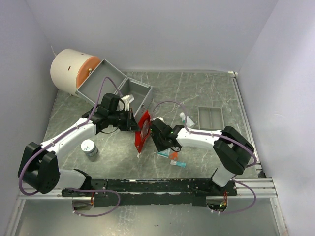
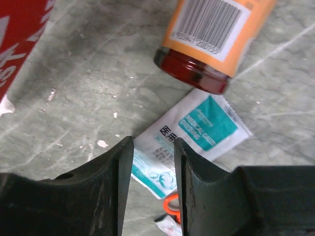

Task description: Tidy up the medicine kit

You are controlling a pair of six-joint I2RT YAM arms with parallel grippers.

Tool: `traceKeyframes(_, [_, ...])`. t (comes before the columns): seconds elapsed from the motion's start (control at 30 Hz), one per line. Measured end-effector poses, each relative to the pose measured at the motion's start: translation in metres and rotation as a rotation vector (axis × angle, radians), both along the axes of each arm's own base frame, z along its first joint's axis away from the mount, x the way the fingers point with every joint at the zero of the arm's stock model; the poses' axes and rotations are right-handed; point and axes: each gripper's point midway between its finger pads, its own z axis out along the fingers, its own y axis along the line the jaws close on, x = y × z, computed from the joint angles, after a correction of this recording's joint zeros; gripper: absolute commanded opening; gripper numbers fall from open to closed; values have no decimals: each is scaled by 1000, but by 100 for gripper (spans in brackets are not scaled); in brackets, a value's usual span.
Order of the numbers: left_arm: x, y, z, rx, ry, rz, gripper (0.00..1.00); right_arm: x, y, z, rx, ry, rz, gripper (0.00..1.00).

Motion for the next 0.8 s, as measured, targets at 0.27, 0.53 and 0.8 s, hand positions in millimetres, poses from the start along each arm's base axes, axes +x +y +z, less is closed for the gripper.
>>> traceKeyframes(0.27, [0, 0, 1, -3, -5, 0, 7, 25, 8, 54, -10, -43, -205, 36])
traceKeyframes(0.53, [-1, 0, 0, -9, -4, 6, 7, 19, -7, 37, -41, 17, -515, 30])
traceKeyframes(0.8, [-2, 1, -2, -10, 6, 11, 7, 11, -3, 13, -37, 82, -567, 29])
